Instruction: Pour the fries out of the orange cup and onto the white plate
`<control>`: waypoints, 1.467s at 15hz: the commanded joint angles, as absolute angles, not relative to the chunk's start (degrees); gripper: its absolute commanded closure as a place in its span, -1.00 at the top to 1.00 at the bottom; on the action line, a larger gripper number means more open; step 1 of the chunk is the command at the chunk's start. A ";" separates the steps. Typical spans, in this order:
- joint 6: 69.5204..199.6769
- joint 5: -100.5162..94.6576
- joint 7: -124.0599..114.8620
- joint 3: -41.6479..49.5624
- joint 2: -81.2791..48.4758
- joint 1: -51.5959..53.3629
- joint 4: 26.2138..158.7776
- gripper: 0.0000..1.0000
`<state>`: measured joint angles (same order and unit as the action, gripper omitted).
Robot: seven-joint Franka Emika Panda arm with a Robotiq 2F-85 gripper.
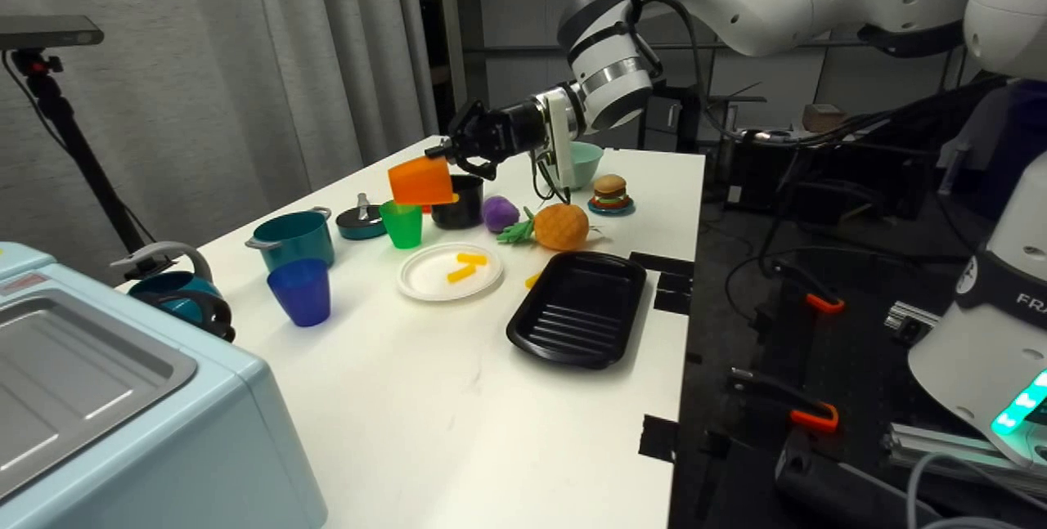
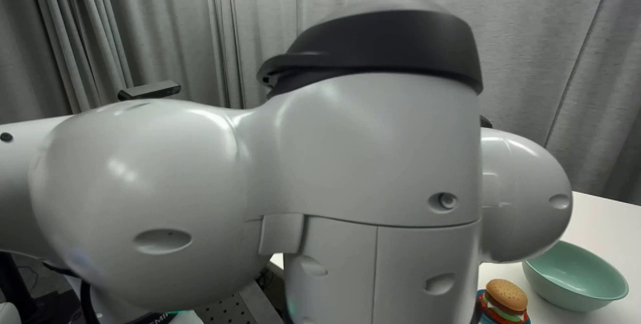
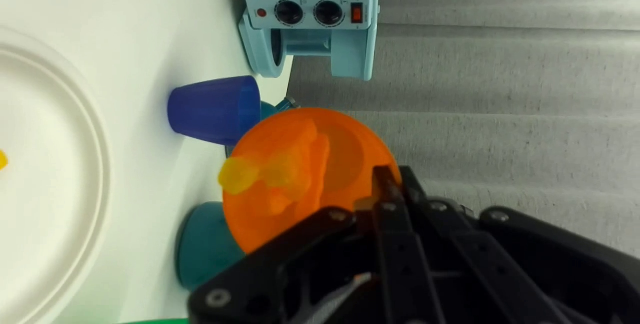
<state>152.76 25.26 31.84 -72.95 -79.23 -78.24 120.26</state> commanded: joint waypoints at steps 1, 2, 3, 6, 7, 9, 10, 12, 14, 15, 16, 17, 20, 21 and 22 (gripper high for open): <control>153.80 21.51 33.49 -74.32 -82.80 -80.60 120.52 -0.98; 154.02 20.68 33.57 -74.31 -83.25 -80.24 119.91 -0.98; 153.84 19.90 33.59 -74.31 -83.60 -80.05 119.27 -0.98; 153.24 17.84 33.69 -74.40 -84.57 -79.41 117.81 -0.98; 153.11 17.21 33.71 -74.53 -85.01 -79.18 117.35 -0.98; 153.03 16.09 33.59 -74.71 -85.62 -78.60 116.56 -0.98; 152.91 15.62 33.45 -74.86 -85.93 -78.17 115.99 -0.98; 152.68 14.70 33.32 -75.24 -86.43 -76.97 114.64 -0.98; 152.46 13.87 33.21 -75.57 -86.78 -75.51 113.13 -0.98; 152.37 13.58 33.10 -75.80 -86.94 -74.66 112.21 -0.98; 152.27 13.31 33.04 -75.98 -87.08 -73.83 111.33 -0.98; 152.16 13.18 32.87 -76.16 -87.11 -72.94 110.39 -0.98; 151.64 13.32 32.57 -76.51 -87.10 -71.18 108.34 -0.98; 151.52 13.42 32.48 -76.50 -86.90 -70.99 108.11 -0.98; 151.34 13.49 32.34 -76.44 -86.61 -71.05 108.12 -0.98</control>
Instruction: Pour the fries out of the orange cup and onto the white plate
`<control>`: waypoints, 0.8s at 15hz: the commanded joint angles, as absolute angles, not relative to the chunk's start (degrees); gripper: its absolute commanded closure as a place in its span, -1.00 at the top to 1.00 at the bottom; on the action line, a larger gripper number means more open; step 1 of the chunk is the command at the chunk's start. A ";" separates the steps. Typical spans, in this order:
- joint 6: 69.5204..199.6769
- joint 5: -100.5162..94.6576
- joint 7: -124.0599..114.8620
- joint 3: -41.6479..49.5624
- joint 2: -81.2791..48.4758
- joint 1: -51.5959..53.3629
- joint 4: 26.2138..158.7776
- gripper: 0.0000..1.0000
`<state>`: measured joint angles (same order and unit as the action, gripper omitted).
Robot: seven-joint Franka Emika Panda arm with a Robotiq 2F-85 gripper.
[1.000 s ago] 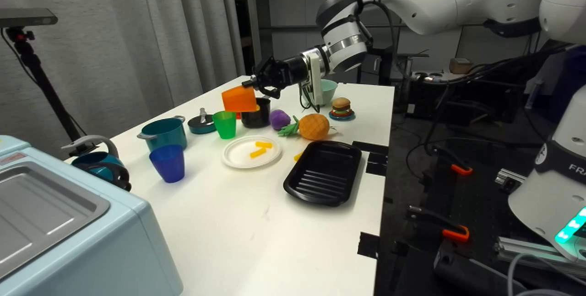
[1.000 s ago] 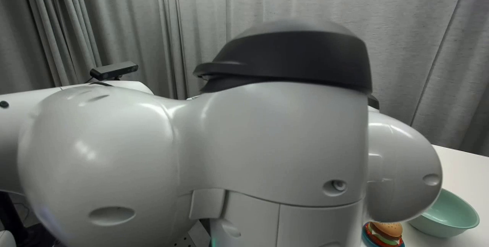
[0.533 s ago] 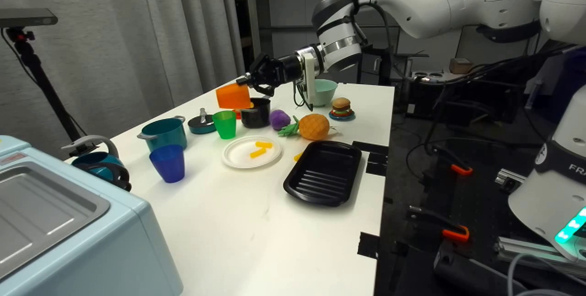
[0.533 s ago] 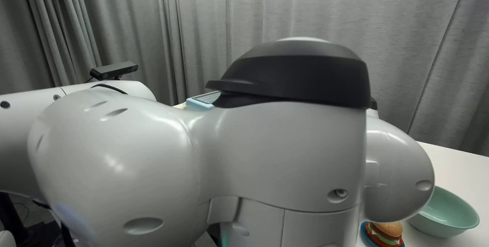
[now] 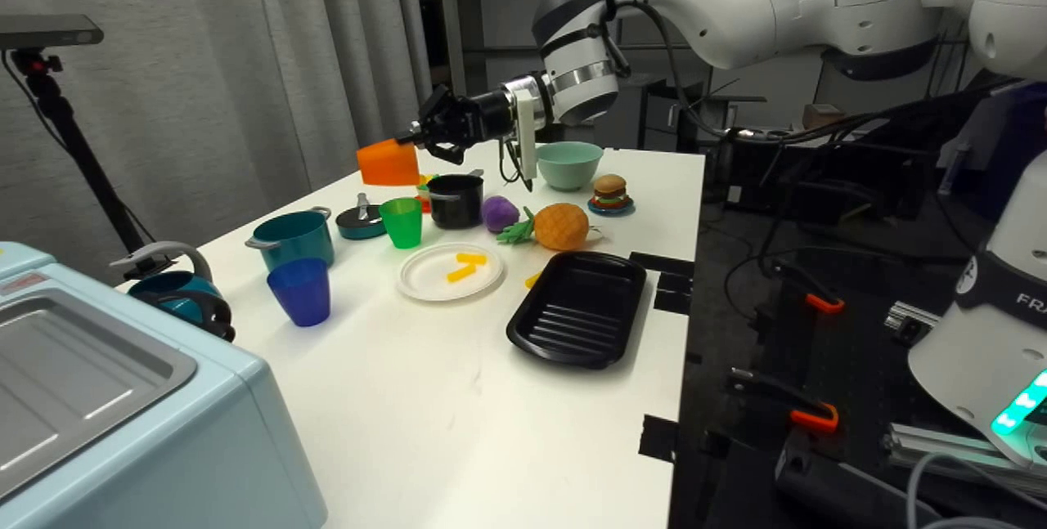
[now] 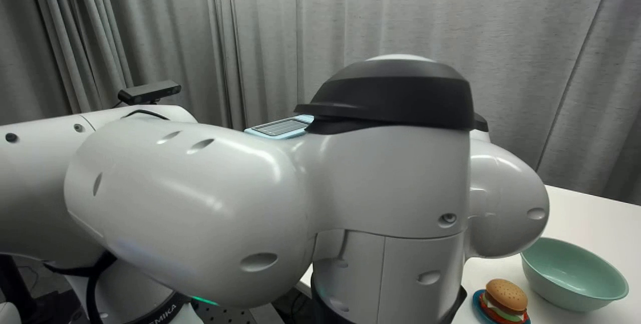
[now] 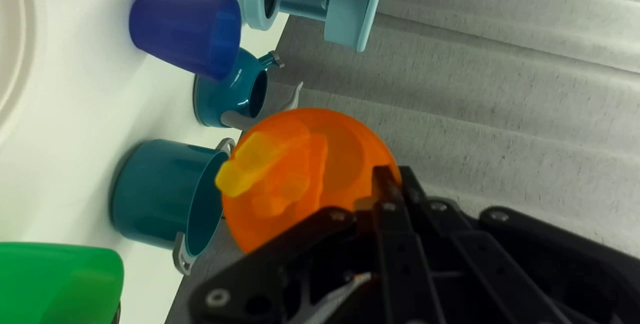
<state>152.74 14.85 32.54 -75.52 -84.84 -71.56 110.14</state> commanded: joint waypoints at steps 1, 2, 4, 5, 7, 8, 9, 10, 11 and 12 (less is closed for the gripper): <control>151.15 13.55 32.30 -76.42 -86.32 -71.56 108.54 -0.98; 151.21 13.64 32.24 -76.45 -86.24 -71.73 108.84 -0.98; 150.89 13.69 32.42 -76.46 -86.16 -73.00 110.04 -0.98; 150.00 13.51 33.22 -76.62 -86.61 -74.07 110.69 -0.98; 148.28 13.98 34.49 -76.90 -87.25 -75.37 111.23 -0.98; 147.26 14.46 34.97 -76.83 -87.13 -75.82 111.28 -0.98; 146.22 14.82 35.45 -76.78 -86.98 -75.98 111.14 -0.98; 146.25 16.12 36.82 -76.69 -86.81 -74.69 110.66 -0.98; 145.72 16.53 37.68 -76.61 -86.72 -74.53 110.53 -0.98; 144.89 16.72 38.45 -76.52 -86.59 -74.80 110.44 -0.98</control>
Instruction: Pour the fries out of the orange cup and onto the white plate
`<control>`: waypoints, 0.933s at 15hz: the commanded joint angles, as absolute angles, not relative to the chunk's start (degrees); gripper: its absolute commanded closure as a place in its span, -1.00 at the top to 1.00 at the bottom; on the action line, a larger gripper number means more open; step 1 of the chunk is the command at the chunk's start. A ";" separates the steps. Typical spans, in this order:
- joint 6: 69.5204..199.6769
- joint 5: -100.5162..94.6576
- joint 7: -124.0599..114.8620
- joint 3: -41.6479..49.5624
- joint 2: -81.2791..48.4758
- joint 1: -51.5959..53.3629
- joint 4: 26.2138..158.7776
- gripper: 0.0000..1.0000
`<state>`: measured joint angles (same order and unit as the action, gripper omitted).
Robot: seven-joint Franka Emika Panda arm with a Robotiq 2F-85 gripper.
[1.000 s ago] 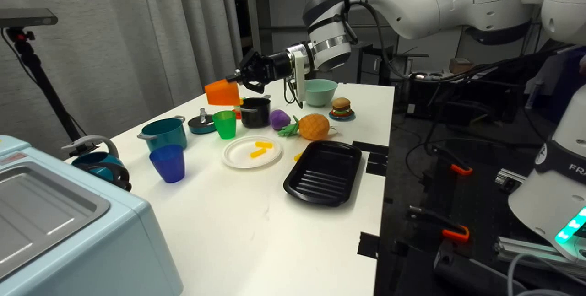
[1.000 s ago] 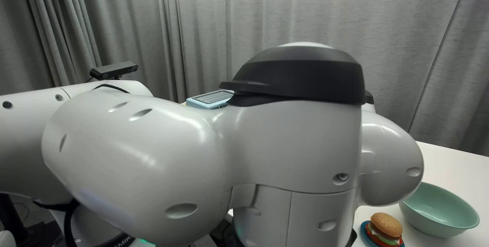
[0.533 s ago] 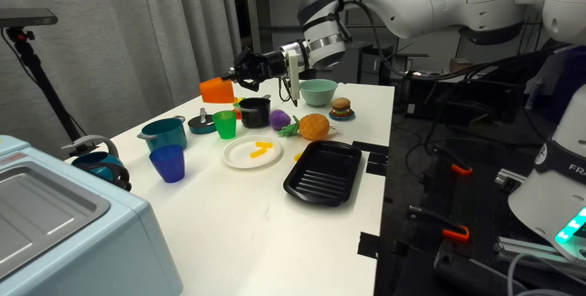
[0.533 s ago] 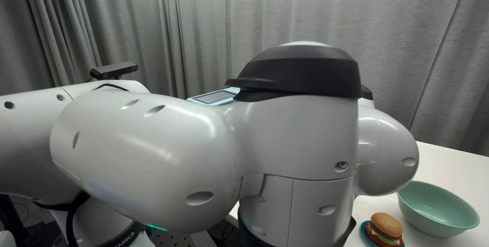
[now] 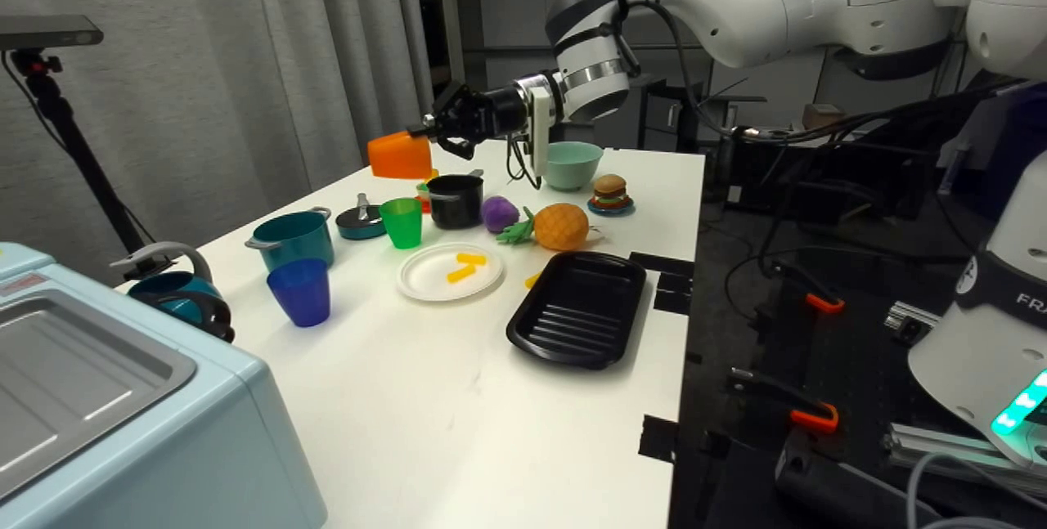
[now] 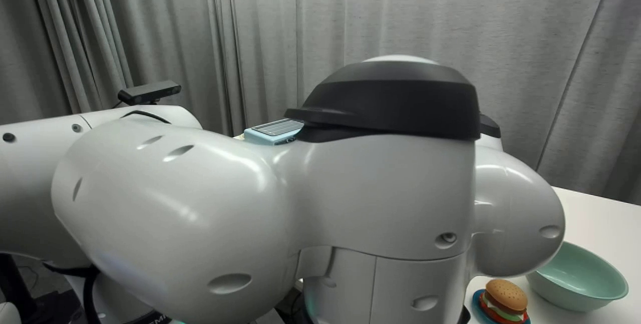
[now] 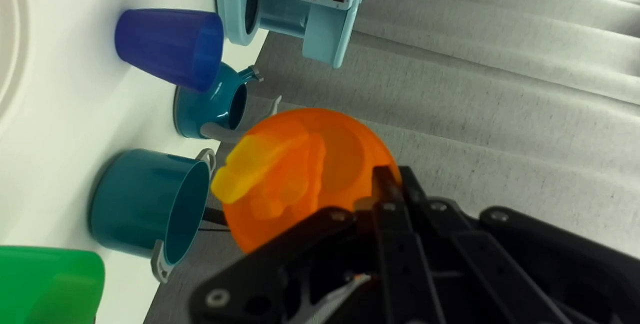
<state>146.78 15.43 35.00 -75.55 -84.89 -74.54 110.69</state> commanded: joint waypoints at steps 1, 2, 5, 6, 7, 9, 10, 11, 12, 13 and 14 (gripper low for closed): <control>144.15 16.88 39.46 -76.43 -86.48 -74.43 110.15 -0.98; 143.25 17.19 40.49 -76.38 -86.47 -74.38 109.88 -0.98; 141.96 17.92 42.26 -76.44 -86.46 -74.10 108.77 -0.98; 142.55 18.19 42.93 -76.48 -86.45 -73.71 108.62 -0.98; 142.64 19.13 44.48 -76.64 -86.46 -74.06 108.49 -0.98; 142.21 21.75 47.12 -76.68 -86.45 -74.01 107.70 -0.98; 142.18 24.11 49.34 -76.62 -86.44 -73.20 107.12 -0.98; 141.41 25.74 50.94 -76.46 -86.43 -73.17 106.64 -0.98; 140.71 27.46 52.55 -76.28 -86.43 -72.96 106.21 -0.98; 139.68 28.40 53.48 -76.03 -86.41 -72.78 105.79 -0.98; 138.72 28.70 53.94 -75.85 -86.40 -72.62 105.38 -0.98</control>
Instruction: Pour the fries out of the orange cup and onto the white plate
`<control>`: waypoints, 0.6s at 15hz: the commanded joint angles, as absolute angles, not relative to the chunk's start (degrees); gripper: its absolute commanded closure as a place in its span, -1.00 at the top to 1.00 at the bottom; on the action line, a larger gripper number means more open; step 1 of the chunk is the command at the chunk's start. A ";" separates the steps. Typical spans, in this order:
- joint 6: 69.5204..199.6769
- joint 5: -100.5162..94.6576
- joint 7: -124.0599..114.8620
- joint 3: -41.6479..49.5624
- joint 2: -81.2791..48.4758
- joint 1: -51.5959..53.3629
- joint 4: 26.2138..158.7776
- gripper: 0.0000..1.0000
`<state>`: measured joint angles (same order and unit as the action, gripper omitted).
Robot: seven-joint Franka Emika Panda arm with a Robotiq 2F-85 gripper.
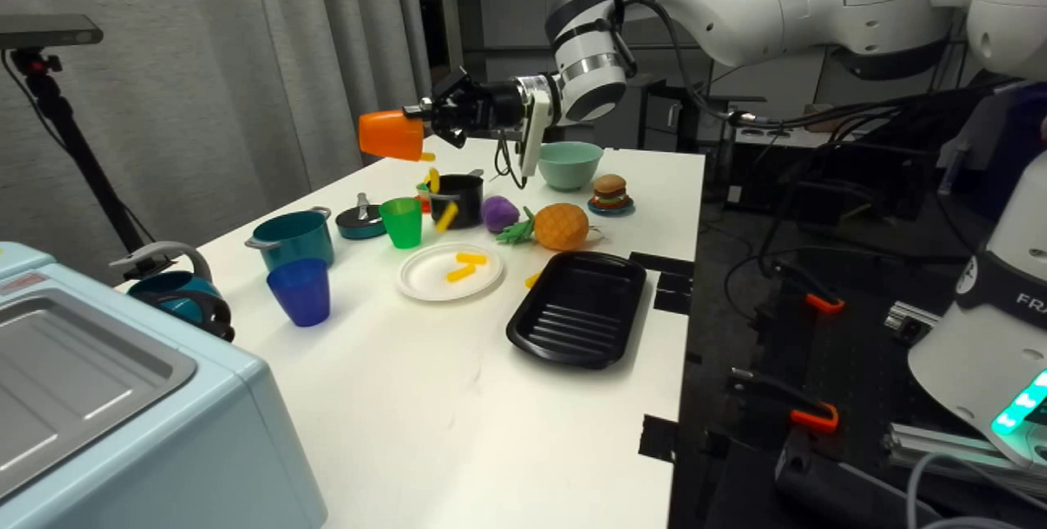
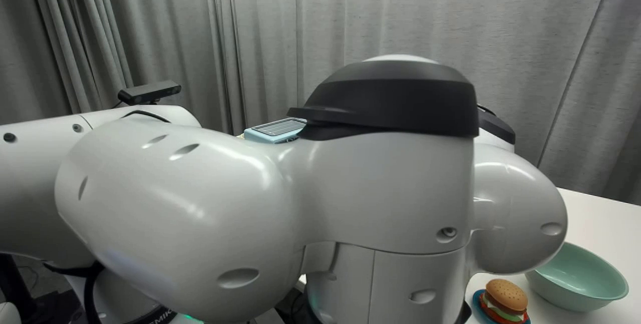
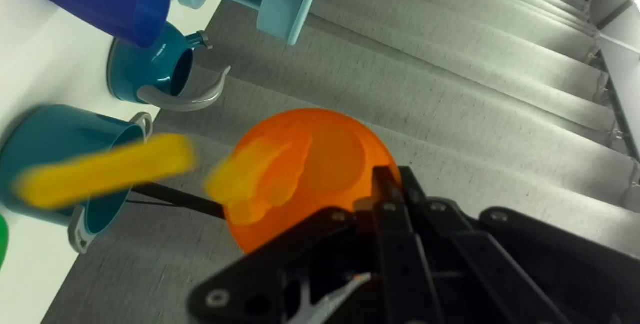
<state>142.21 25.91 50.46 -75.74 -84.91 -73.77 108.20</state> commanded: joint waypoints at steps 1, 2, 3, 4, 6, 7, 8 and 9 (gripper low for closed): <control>137.97 28.74 54.14 -75.71 -86.35 -72.46 105.10 -0.98; 137.20 28.43 54.01 -75.63 -86.33 -72.46 104.79 -0.98; 136.90 28.31 54.03 -75.55 -86.31 -72.27 104.66 -0.98; 136.52 28.25 54.02 -75.51 -86.24 -72.29 104.52 -0.98; 136.37 28.37 54.19 -75.51 -86.16 -71.79 104.29 -0.98; 136.51 27.95 53.90 -75.52 -86.15 -71.43 104.09 -0.98; 136.77 27.24 53.46 -75.56 -86.14 -70.85 103.85 -0.98; 136.70 26.64 53.01 -75.61 -86.00 -70.70 103.80 -0.98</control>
